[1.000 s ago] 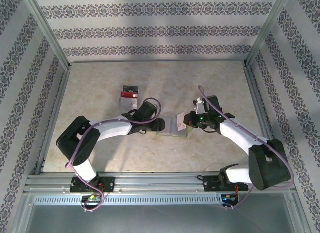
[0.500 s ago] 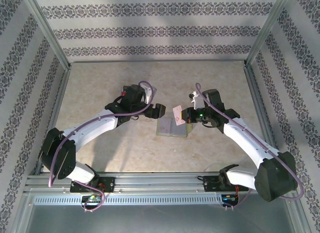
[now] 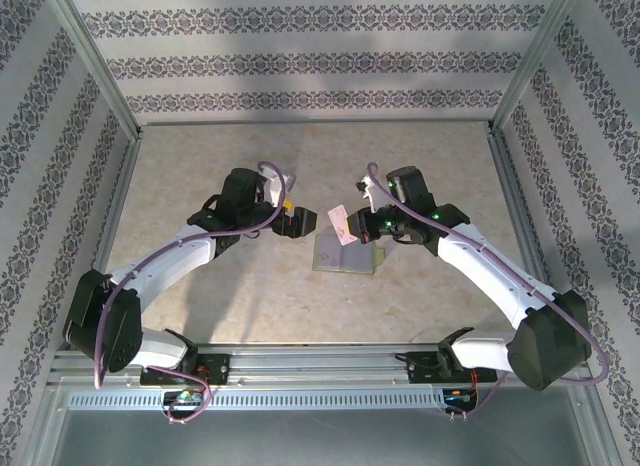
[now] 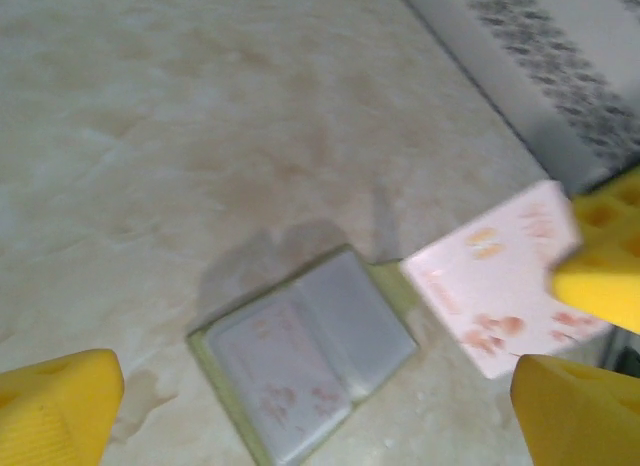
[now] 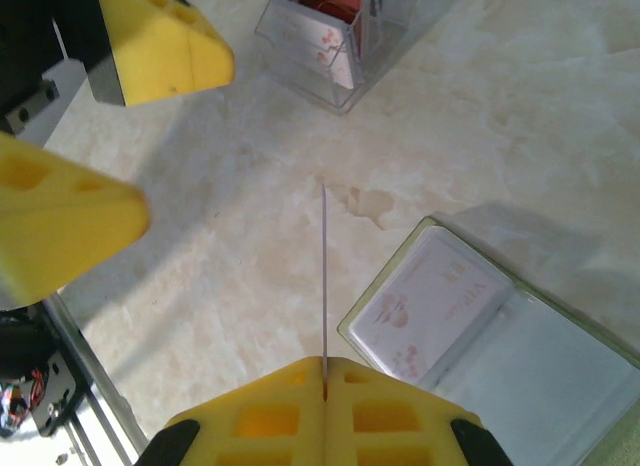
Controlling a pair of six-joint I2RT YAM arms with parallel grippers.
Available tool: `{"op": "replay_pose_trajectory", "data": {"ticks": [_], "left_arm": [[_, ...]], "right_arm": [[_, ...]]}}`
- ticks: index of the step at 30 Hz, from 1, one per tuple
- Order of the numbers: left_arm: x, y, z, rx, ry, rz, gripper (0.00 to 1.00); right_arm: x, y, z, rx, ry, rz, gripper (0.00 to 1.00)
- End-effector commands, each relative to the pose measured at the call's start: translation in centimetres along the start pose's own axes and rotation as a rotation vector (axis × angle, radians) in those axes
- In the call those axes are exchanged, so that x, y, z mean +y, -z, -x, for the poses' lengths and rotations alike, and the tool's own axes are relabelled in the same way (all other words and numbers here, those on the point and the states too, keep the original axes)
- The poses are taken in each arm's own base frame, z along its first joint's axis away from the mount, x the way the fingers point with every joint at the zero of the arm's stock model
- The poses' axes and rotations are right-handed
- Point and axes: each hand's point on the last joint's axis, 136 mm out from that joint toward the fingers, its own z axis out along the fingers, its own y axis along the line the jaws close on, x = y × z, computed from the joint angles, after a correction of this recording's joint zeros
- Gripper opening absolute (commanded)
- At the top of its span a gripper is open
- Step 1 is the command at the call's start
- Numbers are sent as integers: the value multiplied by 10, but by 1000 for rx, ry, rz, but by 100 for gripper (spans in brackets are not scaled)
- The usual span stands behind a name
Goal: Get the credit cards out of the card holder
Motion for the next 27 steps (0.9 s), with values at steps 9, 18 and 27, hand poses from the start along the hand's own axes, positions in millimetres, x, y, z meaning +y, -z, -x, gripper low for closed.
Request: {"op": "replay_pose_trajectory", "data": {"ticks": [9, 18, 27], "left_arm": [[-70, 26, 8, 117, -455, -418, 87], [-79, 20, 0, 251, -422, -560, 63], [-92, 23, -9, 258, -433, -618, 5]], "right_arm": [[56, 22, -2, 38, 231, 259, 0], [73, 31, 1, 53, 271, 328, 0], [76, 33, 6, 39, 294, 332, 0]]}}
